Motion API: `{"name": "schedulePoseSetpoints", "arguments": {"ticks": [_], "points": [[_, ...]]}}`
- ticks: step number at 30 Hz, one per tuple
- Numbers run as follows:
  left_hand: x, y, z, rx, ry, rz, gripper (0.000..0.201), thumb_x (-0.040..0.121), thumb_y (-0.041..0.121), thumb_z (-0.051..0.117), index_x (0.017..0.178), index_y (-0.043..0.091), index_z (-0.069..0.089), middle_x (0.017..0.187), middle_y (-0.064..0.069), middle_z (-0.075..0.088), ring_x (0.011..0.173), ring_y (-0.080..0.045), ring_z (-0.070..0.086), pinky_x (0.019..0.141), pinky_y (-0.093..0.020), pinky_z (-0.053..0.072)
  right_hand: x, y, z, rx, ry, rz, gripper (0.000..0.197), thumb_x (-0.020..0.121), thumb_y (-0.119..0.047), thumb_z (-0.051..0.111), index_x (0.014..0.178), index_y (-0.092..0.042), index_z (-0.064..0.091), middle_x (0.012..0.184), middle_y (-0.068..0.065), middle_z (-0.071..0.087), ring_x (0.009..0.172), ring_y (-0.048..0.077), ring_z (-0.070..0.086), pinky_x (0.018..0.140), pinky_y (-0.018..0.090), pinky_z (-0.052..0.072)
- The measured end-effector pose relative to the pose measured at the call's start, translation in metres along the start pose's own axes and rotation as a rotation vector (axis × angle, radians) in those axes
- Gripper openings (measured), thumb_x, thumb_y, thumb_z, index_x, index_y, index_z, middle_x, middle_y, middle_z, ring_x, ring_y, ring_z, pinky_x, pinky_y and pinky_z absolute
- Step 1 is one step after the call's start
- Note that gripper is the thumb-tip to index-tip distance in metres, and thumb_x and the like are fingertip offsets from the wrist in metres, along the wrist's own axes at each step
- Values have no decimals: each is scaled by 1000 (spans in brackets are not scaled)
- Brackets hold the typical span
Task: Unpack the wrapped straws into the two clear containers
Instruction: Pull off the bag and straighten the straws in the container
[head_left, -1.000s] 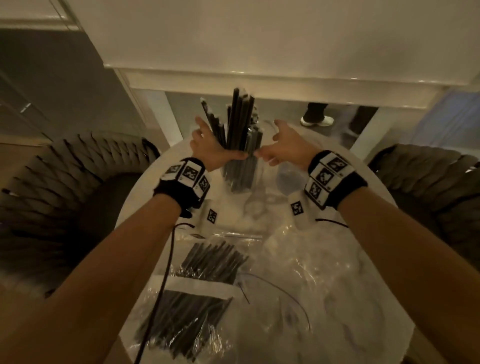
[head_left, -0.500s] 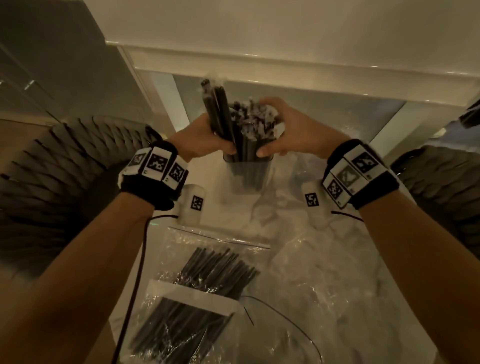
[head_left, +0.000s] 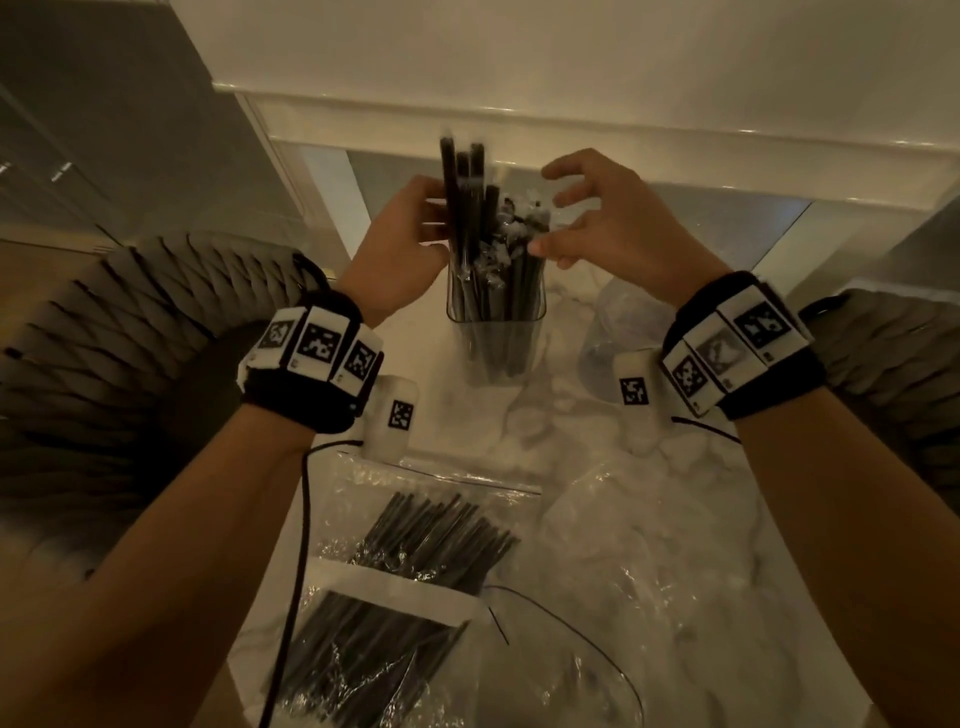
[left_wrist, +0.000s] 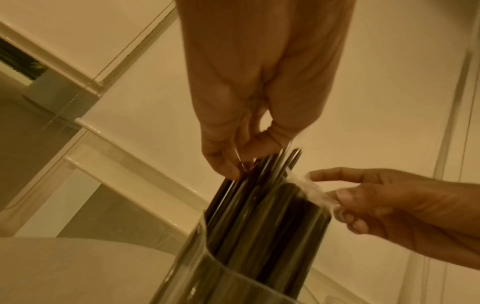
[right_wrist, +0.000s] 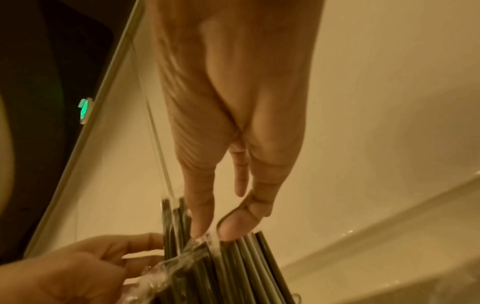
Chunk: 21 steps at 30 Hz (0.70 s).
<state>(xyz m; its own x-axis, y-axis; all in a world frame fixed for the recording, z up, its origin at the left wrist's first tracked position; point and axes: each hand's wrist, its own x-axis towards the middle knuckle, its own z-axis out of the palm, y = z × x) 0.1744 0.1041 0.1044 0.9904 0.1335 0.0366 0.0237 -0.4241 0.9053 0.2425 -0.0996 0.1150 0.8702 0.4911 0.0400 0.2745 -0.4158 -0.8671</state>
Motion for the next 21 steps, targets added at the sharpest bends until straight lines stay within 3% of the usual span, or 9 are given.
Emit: {"name": "schedulePoseSetpoints", "arguments": {"ticks": [3,5,9,11,12,15,18,20,21], "points": [[-14,-19,9,-98,267,-24,48,75,-19,43,116,7,45,111,-4,54,97,-16,57,80,-24,50,-10,16,0,15,-8,89,71,71,-10,79,131,-23,44,124,9,50,74,23,68,69,30,58],[-25,-31,23,-59,342,-76,39,78,-11,53,112,9,46,111,-4,54,99,-18,56,82,-28,49,-15,23,8,0,-58,141,81,70,-10,80,138,-22,37,127,8,47,81,27,68,67,31,58],[-28,-48,40,211,93,-77,74,66,34,73,131,15,42,126,-6,55,112,-25,53,94,-40,45,-15,23,37,-26,-94,93,74,74,-21,79,135,-13,40,115,-2,49,87,17,60,54,17,54],[-23,-48,41,286,49,-32,72,67,39,72,130,15,46,126,-6,58,116,-28,52,98,-48,42,-12,22,45,-107,-74,63,56,81,-25,72,129,-11,48,113,-2,54,93,16,60,69,24,53],[-20,-45,40,291,69,-35,60,73,33,73,126,14,51,122,-5,60,112,-27,54,97,-45,43,-10,21,47,-150,-41,52,49,84,-26,68,127,-10,51,113,-1,57,94,13,57,76,26,50],[-8,-36,24,234,94,-52,35,86,18,66,118,9,56,114,-3,63,98,-17,56,88,-32,48,-6,14,40,-220,58,-13,38,88,-29,62,121,-10,57,115,4,64,94,7,50,76,17,35],[1,-25,5,158,51,4,33,88,14,63,120,11,53,117,-2,62,103,-16,60,88,-25,50,-2,5,31,-209,49,-85,33,91,-32,57,116,-9,60,104,-1,63,92,8,52,75,19,35],[9,-17,0,81,13,25,39,89,11,60,126,12,47,117,3,58,104,-9,57,86,-14,48,3,2,30,-203,73,-107,35,92,-34,56,116,-8,59,102,-1,62,86,9,55,65,19,40],[14,-18,-1,54,-20,19,42,90,10,60,129,13,44,120,4,56,108,-8,56,89,-15,48,6,3,31,-181,89,-100,37,91,-34,57,117,-8,58,102,0,63,81,8,56,59,14,43]]}}
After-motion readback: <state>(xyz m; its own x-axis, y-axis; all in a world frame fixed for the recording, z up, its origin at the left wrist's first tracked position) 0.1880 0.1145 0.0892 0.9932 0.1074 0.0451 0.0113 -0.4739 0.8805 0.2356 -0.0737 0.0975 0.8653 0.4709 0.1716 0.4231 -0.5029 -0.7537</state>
